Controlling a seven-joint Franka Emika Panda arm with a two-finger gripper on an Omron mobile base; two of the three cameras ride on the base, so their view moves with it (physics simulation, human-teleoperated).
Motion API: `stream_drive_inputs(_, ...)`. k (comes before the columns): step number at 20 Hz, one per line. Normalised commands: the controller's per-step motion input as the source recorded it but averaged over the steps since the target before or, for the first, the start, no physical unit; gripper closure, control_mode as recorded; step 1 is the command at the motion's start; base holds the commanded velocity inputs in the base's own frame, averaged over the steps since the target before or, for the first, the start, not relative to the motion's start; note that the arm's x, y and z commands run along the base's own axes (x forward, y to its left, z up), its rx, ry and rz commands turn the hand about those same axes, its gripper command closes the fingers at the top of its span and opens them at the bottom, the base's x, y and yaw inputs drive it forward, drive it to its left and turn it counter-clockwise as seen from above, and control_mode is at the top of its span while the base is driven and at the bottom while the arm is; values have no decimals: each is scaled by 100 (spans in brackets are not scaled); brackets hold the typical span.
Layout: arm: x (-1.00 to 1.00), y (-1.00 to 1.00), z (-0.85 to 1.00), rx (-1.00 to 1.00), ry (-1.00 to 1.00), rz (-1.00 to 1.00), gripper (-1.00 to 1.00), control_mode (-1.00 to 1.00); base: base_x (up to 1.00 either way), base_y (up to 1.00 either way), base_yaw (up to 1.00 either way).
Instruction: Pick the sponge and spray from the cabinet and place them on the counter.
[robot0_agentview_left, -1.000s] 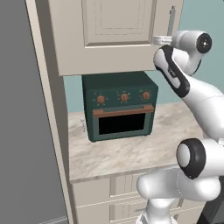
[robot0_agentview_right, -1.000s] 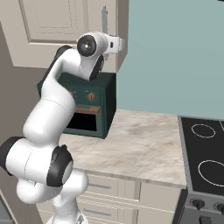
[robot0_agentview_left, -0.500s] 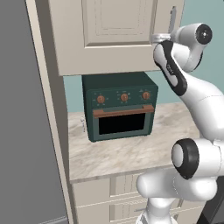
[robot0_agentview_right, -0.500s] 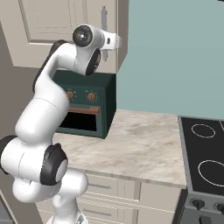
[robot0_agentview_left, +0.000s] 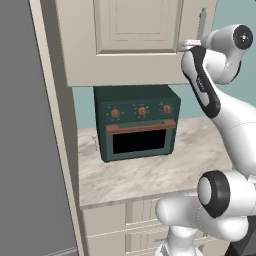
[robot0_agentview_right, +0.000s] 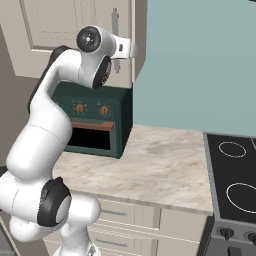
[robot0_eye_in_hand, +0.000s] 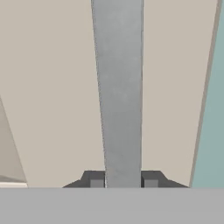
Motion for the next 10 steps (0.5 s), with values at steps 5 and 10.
stream_drive_inputs(5, -46, 47, -5, 0, 0, 0, 100, -100, 0, 0, 0)
stream_drive_inputs(10, -43, 52, -6, 0, 0, 0, 100, -100, 0, 0, 0)
